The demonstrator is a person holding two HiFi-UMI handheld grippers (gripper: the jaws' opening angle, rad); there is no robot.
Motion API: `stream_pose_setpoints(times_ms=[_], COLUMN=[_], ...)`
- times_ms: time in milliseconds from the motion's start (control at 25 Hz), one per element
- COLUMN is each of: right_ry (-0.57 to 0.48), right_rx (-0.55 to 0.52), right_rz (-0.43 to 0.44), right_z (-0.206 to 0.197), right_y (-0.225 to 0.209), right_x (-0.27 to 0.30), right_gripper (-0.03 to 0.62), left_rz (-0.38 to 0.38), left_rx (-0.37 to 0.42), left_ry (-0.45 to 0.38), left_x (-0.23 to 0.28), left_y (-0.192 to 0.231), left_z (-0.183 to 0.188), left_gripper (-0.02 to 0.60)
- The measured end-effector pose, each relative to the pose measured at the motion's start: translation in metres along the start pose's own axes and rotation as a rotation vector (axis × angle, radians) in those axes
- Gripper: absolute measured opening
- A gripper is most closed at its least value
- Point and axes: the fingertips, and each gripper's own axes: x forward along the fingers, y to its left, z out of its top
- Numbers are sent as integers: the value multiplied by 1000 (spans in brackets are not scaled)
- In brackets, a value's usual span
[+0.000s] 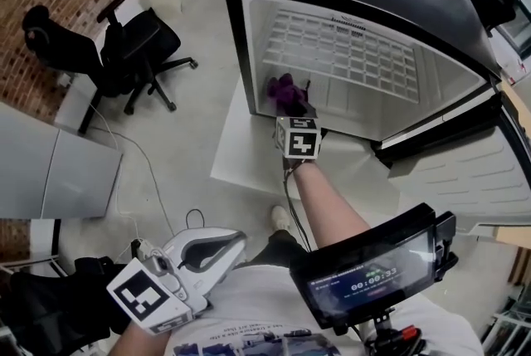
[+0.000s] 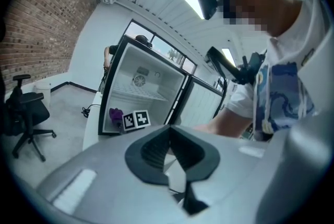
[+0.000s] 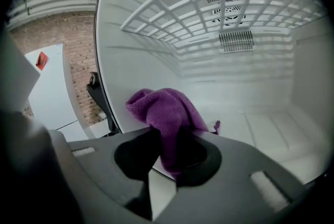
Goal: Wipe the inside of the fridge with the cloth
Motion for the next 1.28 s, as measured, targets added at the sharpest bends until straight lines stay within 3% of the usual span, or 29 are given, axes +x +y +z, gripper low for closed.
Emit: stream_pose_setpoints(times_ms=[280,520,680,840,1080,1280], right_ry=[-28,-83,-131,-156,-101,-22], right_rx=[123,91,46,26,18,36], right_rz=[91,66,-12,-144,-344,-368], right_z=[3,19,28,28,-1,-36], right_y=[28,13,-27,-86,-167,-182], right_x=[6,-22,-56,-97,-147,-146], right_gripper=[74,74,74,74,74,74], left_rz=[22,-24,-87,-170,-277,-295], left_rx=[-14,-5,12,38,64,53], left_ry=[-2,4,12,23,40,51], left_x=[-10,-5,9,27,48,53], left_y=[4,-2,-12,-27,-47,-55], left_z=[-6,-5,-3,-1,-1,2], left_gripper=[8,8,8,8,8,8])
